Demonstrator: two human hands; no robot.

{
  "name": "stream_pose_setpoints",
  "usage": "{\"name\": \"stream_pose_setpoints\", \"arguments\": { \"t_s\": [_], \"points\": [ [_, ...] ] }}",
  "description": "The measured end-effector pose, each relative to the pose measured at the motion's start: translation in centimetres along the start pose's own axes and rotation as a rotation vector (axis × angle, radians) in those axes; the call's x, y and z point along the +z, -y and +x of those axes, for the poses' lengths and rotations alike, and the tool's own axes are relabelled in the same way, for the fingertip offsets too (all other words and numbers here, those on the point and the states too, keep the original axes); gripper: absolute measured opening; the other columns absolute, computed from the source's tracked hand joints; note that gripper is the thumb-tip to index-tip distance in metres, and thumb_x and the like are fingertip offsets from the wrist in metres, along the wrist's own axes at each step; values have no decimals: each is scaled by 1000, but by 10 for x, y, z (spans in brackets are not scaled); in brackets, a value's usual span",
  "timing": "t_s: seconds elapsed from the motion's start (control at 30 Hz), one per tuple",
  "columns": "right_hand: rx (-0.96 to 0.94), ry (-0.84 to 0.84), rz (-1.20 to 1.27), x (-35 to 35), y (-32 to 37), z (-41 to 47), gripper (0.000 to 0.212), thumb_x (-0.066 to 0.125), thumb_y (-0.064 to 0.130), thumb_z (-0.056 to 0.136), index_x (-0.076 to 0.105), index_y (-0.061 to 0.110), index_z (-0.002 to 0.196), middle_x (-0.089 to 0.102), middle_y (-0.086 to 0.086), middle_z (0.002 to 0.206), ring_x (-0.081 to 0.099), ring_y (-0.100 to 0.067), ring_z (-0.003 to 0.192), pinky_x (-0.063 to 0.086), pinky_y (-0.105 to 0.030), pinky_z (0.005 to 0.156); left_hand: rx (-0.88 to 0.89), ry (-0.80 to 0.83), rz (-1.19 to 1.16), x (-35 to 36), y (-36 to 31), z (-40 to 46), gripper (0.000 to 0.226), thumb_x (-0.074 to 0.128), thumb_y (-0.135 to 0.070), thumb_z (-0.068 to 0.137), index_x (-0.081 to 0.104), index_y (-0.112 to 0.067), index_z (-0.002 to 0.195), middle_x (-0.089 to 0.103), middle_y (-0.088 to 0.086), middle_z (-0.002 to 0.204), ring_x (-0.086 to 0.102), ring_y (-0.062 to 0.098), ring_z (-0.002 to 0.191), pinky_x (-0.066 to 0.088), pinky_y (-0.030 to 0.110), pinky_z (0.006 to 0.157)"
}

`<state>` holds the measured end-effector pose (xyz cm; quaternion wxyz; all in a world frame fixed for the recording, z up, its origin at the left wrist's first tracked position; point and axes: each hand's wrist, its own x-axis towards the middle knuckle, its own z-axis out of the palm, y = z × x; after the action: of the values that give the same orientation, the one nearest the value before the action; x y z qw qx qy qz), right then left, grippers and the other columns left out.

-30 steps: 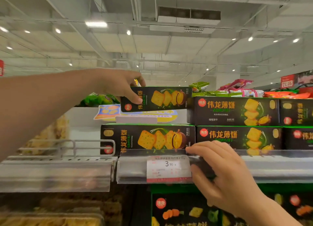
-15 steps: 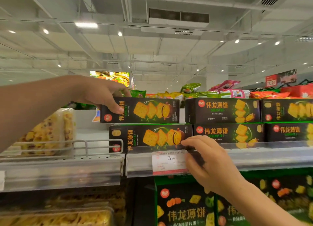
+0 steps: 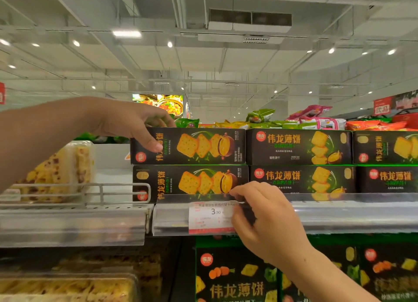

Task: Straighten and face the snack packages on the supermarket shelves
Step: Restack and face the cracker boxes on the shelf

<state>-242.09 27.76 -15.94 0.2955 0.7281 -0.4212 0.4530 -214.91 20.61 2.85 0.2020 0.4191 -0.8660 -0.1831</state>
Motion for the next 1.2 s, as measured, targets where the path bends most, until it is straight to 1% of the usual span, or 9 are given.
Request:
{"name": "stream_pose_setpoints", "arguments": {
  "t_s": [0.13,0.37,0.43,0.5,0.6,0.7,0.77,0.9,1.2],
  "points": [
    [-13,-6,7,0,-2,-1,25,49,33,86,64,23,103,62,15,89,49,-2,81,43,-17,74,-6,-5,96,-2,-5,2,64,87,-35,63,58,-36,119,58,-8,125,65,20,107,57,39,82],
    [-4,26,161,-8,-5,1,26,52,26,86,67,20,106,65,14,101,56,-1,95,50,-21,81,19,-26,198,1,-11,5,52,78,-37,63,58,-39,112,59,-11,119,65,18,101,53,32,67],
    [-39,-52,267,-22,-12,8,25,56,18,85,68,14,107,64,10,108,59,-3,106,52,-22,89,13,-21,214,2,-16,5,55,86,-41,64,58,-40,112,58,-13,121,63,19,106,55,30,64],
    [-100,-165,197,-42,-25,23,26,58,16,85,67,9,109,64,2,113,58,-12,112,48,-26,96,31,-41,249,8,-27,4,61,82,-48,59,55,-46,114,54,-21,123,57,17,114,53,21,59],
    [-70,-133,-116,-67,-44,54,42,62,27,88,59,8,126,55,-8,132,44,-26,127,35,-40,110,152,-132,473,29,-49,10,71,74,-64,65,43,-51,128,47,-24,131,45,9,120,43,26,85],
    [17,92,-292,-74,-54,73,66,59,44,89,38,17,145,40,-5,149,28,-26,140,18,-40,115,268,-225,604,60,-63,25,77,75,-58,73,39,-38,138,50,-10,131,50,14,113,43,34,94],
    [45,183,-310,-73,-56,79,70,55,52,89,32,23,148,42,-1,149,32,-24,139,22,-40,114,304,-281,707,76,-67,29,75,76,-50,75,40,-29,138,53,-4,130,51,18,116,43,37,99],
    [75,195,-279,-71,-53,84,63,58,51,87,42,24,142,53,0,138,45,-25,128,33,-43,106,317,-335,678,79,-65,23,74,79,-41,75,41,-29,138,55,-5,130,52,17,117,42,35,98],
    [94,177,-283,-67,-48,86,62,63,46,87,44,21,141,54,-1,137,46,-25,127,33,-42,106,288,-355,738,85,-66,23,78,76,-45,78,35,-30,143,52,-5,136,48,19,125,41,37,100]
  ]
}}
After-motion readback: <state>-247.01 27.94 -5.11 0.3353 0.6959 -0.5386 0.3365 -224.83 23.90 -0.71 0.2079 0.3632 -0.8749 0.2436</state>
